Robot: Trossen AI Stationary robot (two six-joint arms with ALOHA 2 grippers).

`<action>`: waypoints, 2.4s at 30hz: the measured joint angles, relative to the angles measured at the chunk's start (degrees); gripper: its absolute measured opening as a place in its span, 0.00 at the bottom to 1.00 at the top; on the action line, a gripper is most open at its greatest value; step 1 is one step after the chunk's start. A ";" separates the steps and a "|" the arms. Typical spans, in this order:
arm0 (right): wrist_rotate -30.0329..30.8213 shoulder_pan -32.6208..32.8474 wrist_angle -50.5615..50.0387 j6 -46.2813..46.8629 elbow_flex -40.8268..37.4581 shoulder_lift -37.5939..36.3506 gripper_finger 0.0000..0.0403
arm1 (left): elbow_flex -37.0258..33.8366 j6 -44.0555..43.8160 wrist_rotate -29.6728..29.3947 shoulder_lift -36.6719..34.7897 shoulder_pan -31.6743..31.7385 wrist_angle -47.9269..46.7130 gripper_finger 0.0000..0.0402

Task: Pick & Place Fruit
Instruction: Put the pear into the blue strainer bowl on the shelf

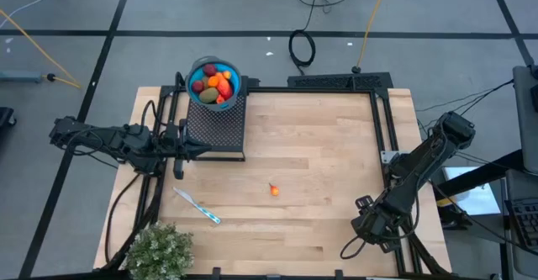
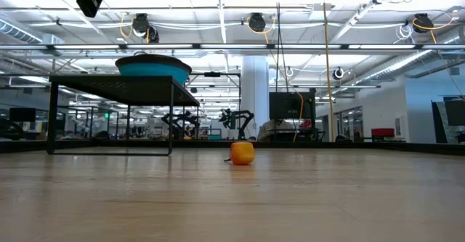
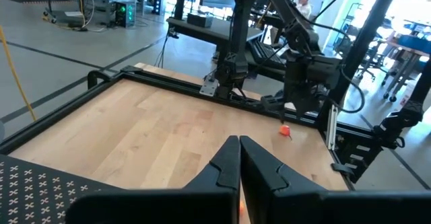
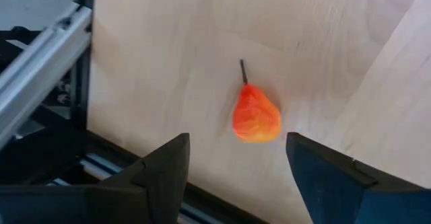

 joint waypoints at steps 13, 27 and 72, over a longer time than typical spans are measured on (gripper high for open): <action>4.70 0.00 8.43 0.04 -5.38 0.00 0.60 | 0.00 -0.28 0.00 0.00 0.04 0.01 0.00; 4.89 2.60 12.33 0.24 -9.83 0.09 0.60 | 0.00 0.00 0.00 0.00 0.04 0.00 0.01; 7.45 -20.48 51.36 -6.82 -10.10 -20.75 0.27 | 0.00 -0.29 4.33 0.11 0.02 4.53 0.04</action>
